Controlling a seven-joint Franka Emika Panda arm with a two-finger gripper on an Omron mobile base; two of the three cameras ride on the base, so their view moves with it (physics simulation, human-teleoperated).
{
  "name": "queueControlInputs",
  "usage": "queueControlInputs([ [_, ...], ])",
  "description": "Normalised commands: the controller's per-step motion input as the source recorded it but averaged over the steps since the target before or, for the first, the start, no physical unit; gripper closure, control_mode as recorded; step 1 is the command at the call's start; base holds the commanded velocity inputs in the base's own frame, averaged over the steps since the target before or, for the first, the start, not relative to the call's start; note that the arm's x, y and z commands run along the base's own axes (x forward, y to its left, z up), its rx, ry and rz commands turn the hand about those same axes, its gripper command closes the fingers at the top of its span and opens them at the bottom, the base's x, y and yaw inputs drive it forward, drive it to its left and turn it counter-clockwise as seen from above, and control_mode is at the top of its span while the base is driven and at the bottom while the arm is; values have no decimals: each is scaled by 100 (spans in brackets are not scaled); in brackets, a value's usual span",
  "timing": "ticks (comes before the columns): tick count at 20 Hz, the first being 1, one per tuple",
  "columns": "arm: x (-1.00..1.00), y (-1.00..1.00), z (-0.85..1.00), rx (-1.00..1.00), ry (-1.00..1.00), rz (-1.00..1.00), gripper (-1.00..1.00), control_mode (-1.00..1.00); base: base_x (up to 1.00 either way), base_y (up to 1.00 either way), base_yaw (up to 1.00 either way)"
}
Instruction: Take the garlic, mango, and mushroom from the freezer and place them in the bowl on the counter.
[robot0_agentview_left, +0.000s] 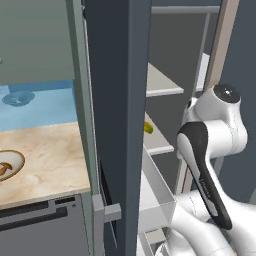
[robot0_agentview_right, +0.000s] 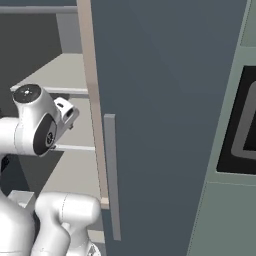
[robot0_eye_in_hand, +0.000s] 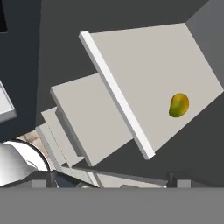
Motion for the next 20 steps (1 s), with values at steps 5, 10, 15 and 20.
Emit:
queueControlInputs([
  [5, 34, 0, -7, -1, 7, 0, -100, -100, 0, 0, 0],
  [10, 17, 0, -19, -3, 2, 0, -100, -100, 0, 0, 0],
  [15, 2, 0, -22, -2, 0, 0, -100, -100, 0, 0, 0],
  [20, 13, 5, -23, -4, 1, 0, -100, -100, 0, 0, 0],
])
